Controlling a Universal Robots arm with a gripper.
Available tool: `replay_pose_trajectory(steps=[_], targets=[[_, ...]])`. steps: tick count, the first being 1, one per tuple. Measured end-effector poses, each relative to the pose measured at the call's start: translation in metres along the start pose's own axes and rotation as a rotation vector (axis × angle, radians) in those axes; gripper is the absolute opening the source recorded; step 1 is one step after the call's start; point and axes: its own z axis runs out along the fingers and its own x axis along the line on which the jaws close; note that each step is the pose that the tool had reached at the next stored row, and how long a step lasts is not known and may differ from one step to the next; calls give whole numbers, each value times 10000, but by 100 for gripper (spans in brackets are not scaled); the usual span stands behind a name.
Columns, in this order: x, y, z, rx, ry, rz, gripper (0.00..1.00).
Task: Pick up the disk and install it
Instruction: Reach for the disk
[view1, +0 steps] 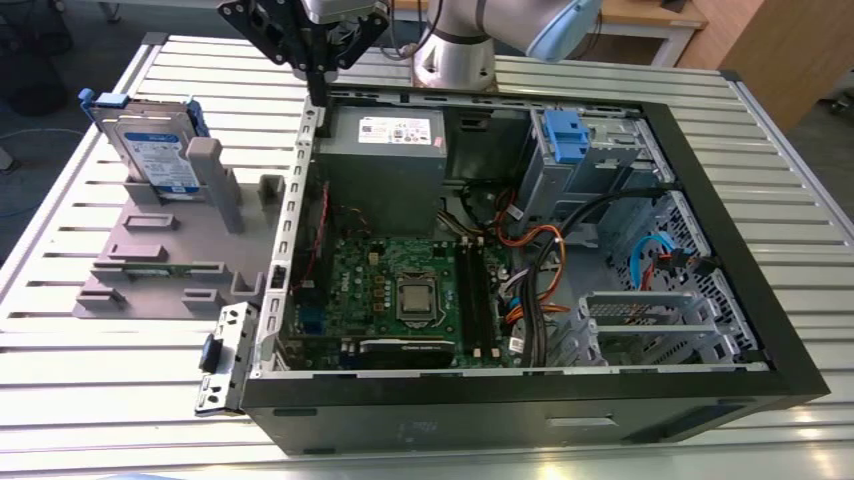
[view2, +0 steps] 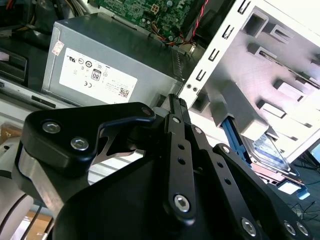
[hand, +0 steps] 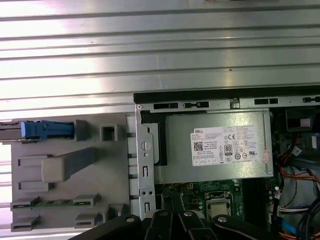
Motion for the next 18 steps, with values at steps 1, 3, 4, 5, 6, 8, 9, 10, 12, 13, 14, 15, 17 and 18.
replay_pose_trajectory(steps=[1, 3, 4, 5, 6, 8, 9, 10, 12, 13, 14, 15, 17, 18], targets=[[3, 0, 0, 0, 0, 0, 11], [8, -1, 0, 1, 0, 0, 11], [10, -1, 0, 0, 0, 0, 11], [13, -1, 0, 1, 0, 0, 11], [15, -1, 0, 0, 0, 0, 11], [21, -2, -1, 1, 0, 0, 11], [23, -2, -1, 1, 0, -1, 11], [26, -2, 0, 1, 0, -1, 11], [31, -2, -1, 2, 0, 0, 11], [33, -3, -1, 1, 0, -1, 11], [36, -3, -1, 2, 0, -1, 11], [38, -3, -1, 2, 0, 0, 11], [44, -3, -1, 2, 0, 0, 11], [46, -4, -1, 3, 0, -1, 11]])
